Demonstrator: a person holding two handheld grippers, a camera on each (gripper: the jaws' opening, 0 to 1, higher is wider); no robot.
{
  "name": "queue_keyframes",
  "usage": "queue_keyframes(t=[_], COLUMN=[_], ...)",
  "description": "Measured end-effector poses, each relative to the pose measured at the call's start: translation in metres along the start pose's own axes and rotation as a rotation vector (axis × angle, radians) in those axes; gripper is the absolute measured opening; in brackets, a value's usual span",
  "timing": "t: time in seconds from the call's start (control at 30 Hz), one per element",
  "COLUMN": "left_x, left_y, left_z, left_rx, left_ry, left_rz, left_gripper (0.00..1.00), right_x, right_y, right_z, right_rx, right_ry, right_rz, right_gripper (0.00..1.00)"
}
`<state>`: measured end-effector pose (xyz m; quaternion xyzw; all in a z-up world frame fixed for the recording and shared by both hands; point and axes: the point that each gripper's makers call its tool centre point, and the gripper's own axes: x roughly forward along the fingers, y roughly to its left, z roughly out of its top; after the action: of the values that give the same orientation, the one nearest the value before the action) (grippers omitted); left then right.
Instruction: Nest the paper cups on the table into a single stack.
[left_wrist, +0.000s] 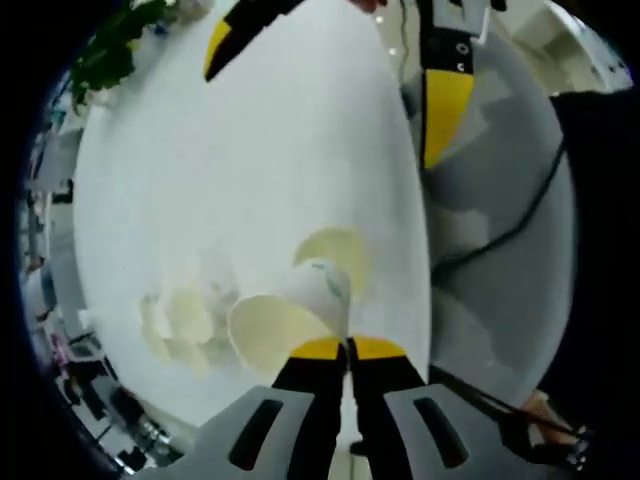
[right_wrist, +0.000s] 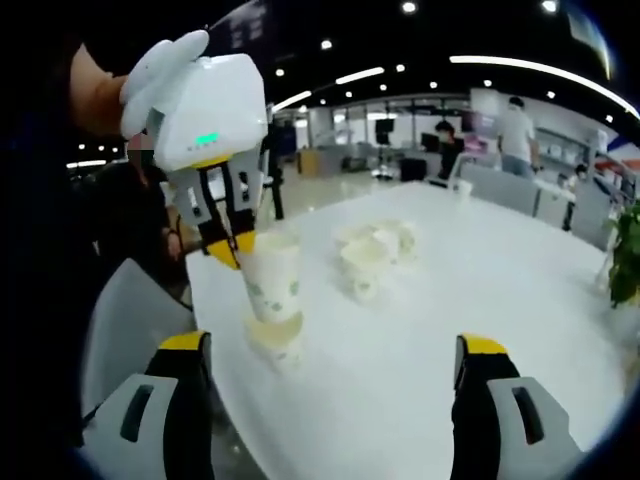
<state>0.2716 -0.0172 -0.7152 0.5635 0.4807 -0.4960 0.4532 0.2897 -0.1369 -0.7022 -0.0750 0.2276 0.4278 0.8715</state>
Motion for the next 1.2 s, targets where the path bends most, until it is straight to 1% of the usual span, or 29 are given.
queue_keyframes(t=[0.07, 0.17, 0.27, 0.4, 0.47, 0.5, 0.53, 0.57, 0.6, 0.63, 0.7, 0.77, 0.9, 0.97, 1.07, 1.2], left_x=[-0.001, -0.003, -0.003, -0.002, -0.007, -0.010, -0.012, -0.013, -0.012, -0.011, -0.007, -0.004, 0.002, 0.005, 0.010, 0.015], left_y=[0.001, -0.002, -0.003, -0.001, 0.000, 0.001, 0.000, -0.002, -0.007, -0.009, -0.010, -0.011, -0.015, -0.015, -0.009, -0.003], left_z=[0.000, 0.005, 0.007, 0.005, 0.004, 0.007, 0.010, 0.012, 0.013, 0.013, 0.013, 0.012, 0.013, 0.013, 0.009, 0.002], left_rx=[0.007, 0.002, 0.007, 0.003, 0.008, -0.006, -0.021, -0.031, -0.039, -0.044, -0.046, -0.029, -0.028, -0.029, -0.043, -0.043], left_ry=[0.006, -0.008, -0.008, 0.005, 0.009, -0.009, -0.030, -0.038, -0.043, -0.045, -0.042, -0.029, -0.029, -0.030, -0.020, 0.000], left_rz=[0.009, -0.004, -0.003, 0.007, 0.008, 0.007, -0.005, -0.023, -0.050, -0.063, -0.059, -0.050, -0.065, -0.067, -0.054, -0.038], left_gripper=[0.00, 0.00, 0.00, 0.00, 0.00, 0.00, 0.00, 0.00, 0.00, 0.00, 0.00, 0.00, 0.00, 0.00, 0.00, 0.00], right_x=[0.000, 0.001, 0.002, 0.003, 0.002, 0.002, 0.002, 0.002, 0.002, 0.002, 0.003, 0.003, 0.002, 0.002, 0.002, 0.002], right_y=[0.001, 0.000, 0.000, -0.001, 0.000, 0.000, 0.000, 0.000, 0.000, 0.000, 0.000, 0.000, 0.000, 0.000, 0.000, 0.002], right_z=[0.000, 0.000, 0.001, 0.000, 0.000, 0.000, -0.001, -0.002, -0.003, -0.003, -0.002, 0.000, -0.001, -0.002, -0.006, -0.008], right_rx=[0.002, 0.002, 0.003, 0.004, 0.006, 0.006, 0.007, 0.009, 0.010, 0.010, 0.011, 0.010, 0.010, 0.012, 0.015, 0.020], right_ry=[0.003, 0.001, -0.001, -0.001, 0.000, -0.002, -0.001, 0.003, 0.006, 0.007, 0.004, -0.001, 0.000, 0.001, 0.007, 0.012], right_rz=[0.000, -0.001, -0.002, -0.003, -0.003, -0.003, -0.004, -0.004, -0.003, -0.004, -0.005, -0.007, -0.009, -0.010, -0.010, -0.009], right_gripper=[1.00, 1.00, 1.00, 1.00, 1.00, 1.00, 1.00, 1.00, 1.00, 1.00, 1.00, 1.00, 1.00, 1.00, 1.00, 1.00])
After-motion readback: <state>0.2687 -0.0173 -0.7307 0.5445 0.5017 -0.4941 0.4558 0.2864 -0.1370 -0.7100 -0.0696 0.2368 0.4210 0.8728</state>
